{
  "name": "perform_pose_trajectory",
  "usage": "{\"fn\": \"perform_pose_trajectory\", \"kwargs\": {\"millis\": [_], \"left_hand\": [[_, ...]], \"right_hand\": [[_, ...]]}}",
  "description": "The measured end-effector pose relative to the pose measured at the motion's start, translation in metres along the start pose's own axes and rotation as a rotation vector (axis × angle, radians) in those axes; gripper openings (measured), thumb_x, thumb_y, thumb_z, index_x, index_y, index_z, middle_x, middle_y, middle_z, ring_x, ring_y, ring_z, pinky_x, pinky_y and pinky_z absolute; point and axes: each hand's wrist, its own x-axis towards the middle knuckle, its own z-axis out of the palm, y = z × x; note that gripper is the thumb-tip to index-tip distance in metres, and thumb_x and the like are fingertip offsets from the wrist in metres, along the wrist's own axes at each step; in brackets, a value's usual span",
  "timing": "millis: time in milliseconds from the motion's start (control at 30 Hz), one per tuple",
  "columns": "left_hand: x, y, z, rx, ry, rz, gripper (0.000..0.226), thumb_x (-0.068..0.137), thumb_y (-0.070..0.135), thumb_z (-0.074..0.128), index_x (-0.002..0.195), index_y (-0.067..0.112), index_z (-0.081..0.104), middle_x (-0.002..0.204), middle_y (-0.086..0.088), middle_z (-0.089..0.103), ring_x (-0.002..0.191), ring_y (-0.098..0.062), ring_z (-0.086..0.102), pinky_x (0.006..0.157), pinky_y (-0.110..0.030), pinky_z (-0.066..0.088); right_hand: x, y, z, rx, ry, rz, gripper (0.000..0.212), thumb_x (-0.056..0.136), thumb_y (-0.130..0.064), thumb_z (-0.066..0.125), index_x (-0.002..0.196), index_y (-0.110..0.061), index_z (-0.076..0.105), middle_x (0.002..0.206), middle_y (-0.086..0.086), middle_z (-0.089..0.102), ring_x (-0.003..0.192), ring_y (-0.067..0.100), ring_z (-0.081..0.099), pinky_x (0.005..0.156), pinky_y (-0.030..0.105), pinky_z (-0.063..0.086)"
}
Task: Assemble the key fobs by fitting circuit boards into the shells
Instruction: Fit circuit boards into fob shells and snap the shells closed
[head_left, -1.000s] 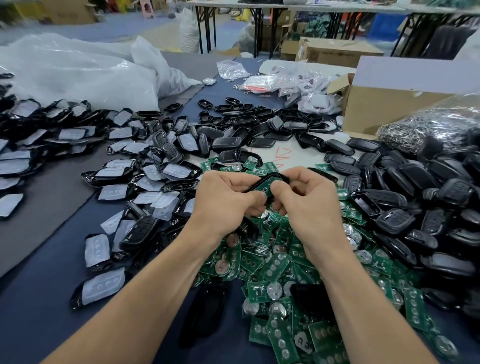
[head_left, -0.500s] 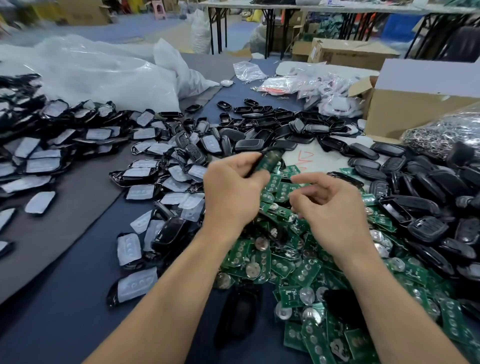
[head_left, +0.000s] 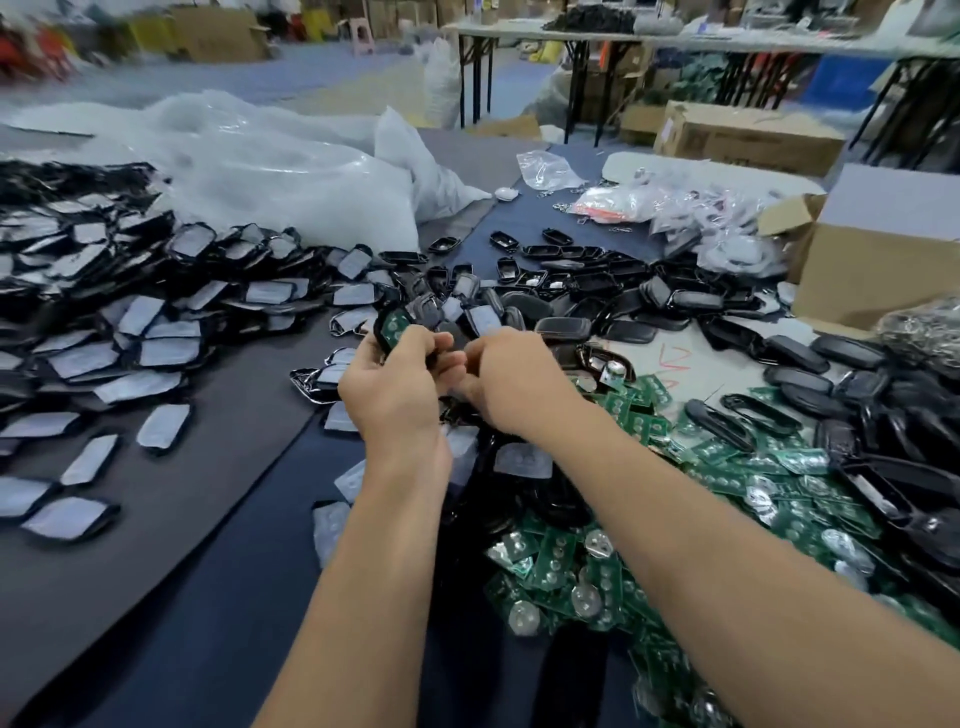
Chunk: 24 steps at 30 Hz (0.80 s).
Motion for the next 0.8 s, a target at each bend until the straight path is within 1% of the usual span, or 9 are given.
{"fn": "perform_pose_trajectory", "kwargs": {"millis": [100, 200, 300, 400, 500, 567, 633, 733, 800], "left_hand": [[0.003, 0.001, -0.001, -0.032, 0.034, -0.023, 0.008, 0.086, -0.005, 0.059, 0.083, 0.002, 0.061, 0.065, -0.006, 0.072, 0.053, -0.017, 0.065, 0.056, -0.025, 0.058], [0.003, 0.0, 0.0, -0.021, 0.042, -0.024, 0.005, 0.086, -0.003, 0.06, 0.084, 0.002, 0.061, 0.066, -0.007, 0.072, 0.057, -0.019, 0.066, 0.06, -0.026, 0.059], [0.0, 0.0, 0.001, 0.002, 0.037, -0.035, 0.01, 0.087, -0.003, 0.059, 0.08, 0.004, 0.059, 0.063, -0.004, 0.071, 0.055, -0.018, 0.065, 0.059, -0.026, 0.059], [-0.003, 0.0, 0.001, 0.01, 0.027, -0.037, 0.011, 0.088, -0.003, 0.058, 0.08, 0.005, 0.059, 0.062, -0.003, 0.07, 0.054, -0.017, 0.064, 0.057, -0.025, 0.058], [-0.004, 0.001, 0.001, 0.007, 0.024, -0.042, 0.009, 0.087, -0.003, 0.058, 0.081, 0.005, 0.059, 0.063, -0.004, 0.07, 0.054, -0.017, 0.064, 0.058, -0.026, 0.058], [-0.004, 0.002, 0.0, 0.003, 0.019, -0.044, 0.008, 0.086, -0.003, 0.058, 0.082, 0.004, 0.06, 0.063, -0.005, 0.071, 0.054, -0.017, 0.064, 0.059, -0.027, 0.058], [-0.003, 0.002, 0.0, -0.001, 0.02, -0.04, 0.009, 0.086, -0.003, 0.058, 0.081, 0.005, 0.059, 0.063, -0.006, 0.07, 0.054, -0.017, 0.064, 0.06, -0.027, 0.059], [-0.001, 0.001, -0.001, -0.005, 0.02, -0.041, 0.009, 0.085, -0.002, 0.058, 0.081, 0.005, 0.059, 0.064, -0.006, 0.07, 0.055, -0.017, 0.065, 0.059, -0.026, 0.058], [0.001, 0.0, -0.001, 0.0, 0.011, -0.045, 0.006, 0.085, -0.002, 0.058, 0.084, 0.004, 0.06, 0.065, -0.006, 0.071, 0.055, -0.017, 0.066, 0.058, -0.025, 0.058]], "right_hand": [[0.011, -0.006, 0.007, -0.157, 0.01, -0.007, 0.01, 0.091, -0.022, 0.069, 0.099, -0.016, 0.069, 0.092, 0.007, 0.061, 0.097, 0.033, 0.067, 0.068, 0.033, 0.044], [0.013, -0.008, 0.004, -0.18, 0.044, 0.014, 0.017, 0.09, -0.015, 0.065, 0.106, -0.018, 0.071, 0.094, 0.007, 0.058, 0.098, 0.034, 0.067, 0.069, 0.035, 0.044], [0.006, -0.003, -0.003, -0.105, 0.012, 0.08, 0.021, 0.089, -0.018, 0.069, 0.109, -0.02, 0.072, 0.103, 0.009, 0.068, 0.097, 0.033, 0.067, 0.072, 0.034, 0.051], [-0.008, 0.002, -0.004, -0.034, 0.007, 0.111, 0.023, 0.088, -0.016, 0.068, 0.11, -0.021, 0.073, 0.103, 0.013, 0.07, 0.095, 0.034, 0.067, 0.078, 0.038, 0.057], [-0.02, 0.003, -0.002, 0.013, 0.015, 0.075, 0.021, 0.086, -0.009, 0.067, 0.101, -0.021, 0.075, 0.101, 0.014, 0.071, 0.096, 0.034, 0.065, 0.073, 0.034, 0.05], [-0.023, 0.003, -0.003, 0.02, 0.002, 0.05, 0.021, 0.086, -0.009, 0.069, 0.102, -0.023, 0.073, 0.103, 0.013, 0.071, 0.099, 0.033, 0.063, 0.071, 0.033, 0.043], [-0.022, 0.003, -0.004, 0.024, 0.018, 0.06, 0.021, 0.086, -0.009, 0.07, 0.099, -0.026, 0.07, 0.105, 0.009, 0.071, 0.1, 0.032, 0.064, 0.071, 0.032, 0.042], [-0.021, 0.007, 0.001, 0.138, 0.064, 0.126, 0.026, 0.087, -0.005, 0.069, 0.086, -0.032, 0.068, 0.1, 0.005, 0.074, 0.098, 0.028, 0.066, 0.076, 0.034, 0.053], [-0.023, 0.012, 0.006, 0.261, 0.145, 0.178, 0.023, 0.088, -0.009, 0.068, 0.09, -0.031, 0.075, 0.097, 0.003, 0.075, 0.093, 0.026, 0.068, 0.082, 0.038, 0.058]]}}
